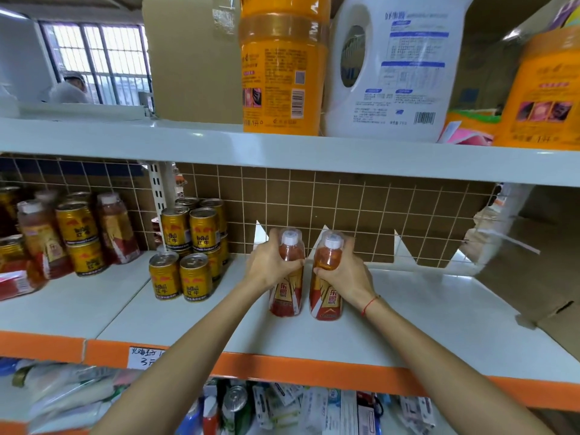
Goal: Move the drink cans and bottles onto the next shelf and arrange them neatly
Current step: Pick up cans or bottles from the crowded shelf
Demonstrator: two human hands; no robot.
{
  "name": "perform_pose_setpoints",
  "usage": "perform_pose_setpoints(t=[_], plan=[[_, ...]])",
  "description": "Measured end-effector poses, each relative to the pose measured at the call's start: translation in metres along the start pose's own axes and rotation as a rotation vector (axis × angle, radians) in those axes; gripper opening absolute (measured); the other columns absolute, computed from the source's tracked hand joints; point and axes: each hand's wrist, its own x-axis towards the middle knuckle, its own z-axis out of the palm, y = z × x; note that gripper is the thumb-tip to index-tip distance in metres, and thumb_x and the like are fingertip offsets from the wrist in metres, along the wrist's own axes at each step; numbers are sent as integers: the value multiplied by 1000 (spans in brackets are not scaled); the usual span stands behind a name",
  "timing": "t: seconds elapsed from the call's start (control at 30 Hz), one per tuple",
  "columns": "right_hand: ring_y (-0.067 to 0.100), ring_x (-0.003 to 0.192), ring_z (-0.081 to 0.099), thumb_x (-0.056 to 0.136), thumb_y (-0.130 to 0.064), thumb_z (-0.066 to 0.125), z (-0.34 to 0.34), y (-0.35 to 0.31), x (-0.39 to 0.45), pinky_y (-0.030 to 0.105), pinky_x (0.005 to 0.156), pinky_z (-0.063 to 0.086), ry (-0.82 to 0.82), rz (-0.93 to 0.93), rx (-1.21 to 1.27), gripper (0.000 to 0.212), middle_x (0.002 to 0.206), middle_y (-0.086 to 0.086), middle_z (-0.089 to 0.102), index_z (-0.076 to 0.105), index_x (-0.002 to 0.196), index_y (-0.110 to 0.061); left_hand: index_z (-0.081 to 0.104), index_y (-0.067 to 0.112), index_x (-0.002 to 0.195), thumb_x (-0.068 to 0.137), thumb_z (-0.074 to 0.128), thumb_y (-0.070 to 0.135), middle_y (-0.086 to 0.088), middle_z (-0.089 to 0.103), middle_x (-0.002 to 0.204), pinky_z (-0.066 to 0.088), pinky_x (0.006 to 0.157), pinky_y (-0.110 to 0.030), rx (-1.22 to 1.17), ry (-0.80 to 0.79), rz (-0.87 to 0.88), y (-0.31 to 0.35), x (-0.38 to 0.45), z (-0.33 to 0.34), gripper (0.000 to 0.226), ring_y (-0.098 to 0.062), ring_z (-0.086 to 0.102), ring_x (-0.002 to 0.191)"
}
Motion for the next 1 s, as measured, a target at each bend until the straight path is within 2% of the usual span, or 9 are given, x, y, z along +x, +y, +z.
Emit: perform_pose_setpoints(t=[0.13, 0.23, 0.3, 0.47, 0.53, 0.67, 0.87, 1.0], plan=[[26, 109, 61, 78, -36, 73, -1, 5, 0, 38, 86, 52, -23, 3, 25, 82, 127, 7, 56, 19, 138, -20, 34, 17, 135, 77, 74, 44, -4, 61, 124, 55, 84, -33, -59, -2, 29, -6, -6, 2, 76, -21, 62, 109], [27, 113, 59, 78, -33, 75, -3, 10, -3, 40, 88, 51, -55, -11, 70, 84, 131, 6, 54, 18, 139, -21, 28, 19, 140, 74, 79, 38, -3, 59, 128, 54, 90, -35, -147, -52, 47, -15, -11, 8, 85, -22, 60, 112], [27, 117, 56, 76, -28, 77, 0, 15, -7, 40, 91, 49, -78, -8, 124, 91, 134, 5, 51, 15, 142, -22, 20, 23, 143, 72, 80, 33, -3, 55, 131, 51, 95, -41, -178, -105, 22, -24, -18, 14, 94, -23, 57, 117], [22, 121, 50, 65, -20, 85, 24, 45, -28, 34, 98, 46, -172, 48, 178, 108, 132, 5, 48, 10, 143, -19, 22, 22, 141, 68, 84, 26, -1, 54, 131, 46, 101, -35, -303, -266, -105, -56, -44, 37, 96, -21, 54, 120], [21, 122, 50, 64, -18, 85, 35, 58, -34, 34, 99, 47, -178, 53, 155, 108, 133, 4, 48, 11, 142, -21, 27, 22, 139, 67, 84, 26, 0, 56, 130, 45, 101, -34, -327, -256, -106, -65, -48, 46, 92, -20, 54, 119], [23, 113, 57, 66, -23, 84, 42, 69, -32, 37, 91, 52, -104, 40, 64, 96, 129, 4, 54, 17, 135, -25, 34, 21, 131, 70, 83, 27, 1, 57, 128, 47, 100, -34, -340, -213, -76, -74, -39, 55, 79, -19, 57, 117], [21, 111, 58, 60, -24, 87, 38, 71, -14, 29, 89, 48, -140, -14, 28, 100, 124, 2, 59, 22, 135, -22, 35, 19, 129, 68, 84, 34, 1, 58, 126, 47, 98, -33, -290, -216, -12, -76, -18, 61, 80, -18, 57, 116], [21, 110, 58, 61, -25, 87, 48, 70, 0, 34, 92, 50, -90, -24, 35, 96, 124, 3, 59, 23, 132, -22, 34, 18, 131, 70, 83, 34, -1, 56, 128, 47, 95, -32, -276, -184, -27, -72, -1, 73, 81, -19, 56, 117]])
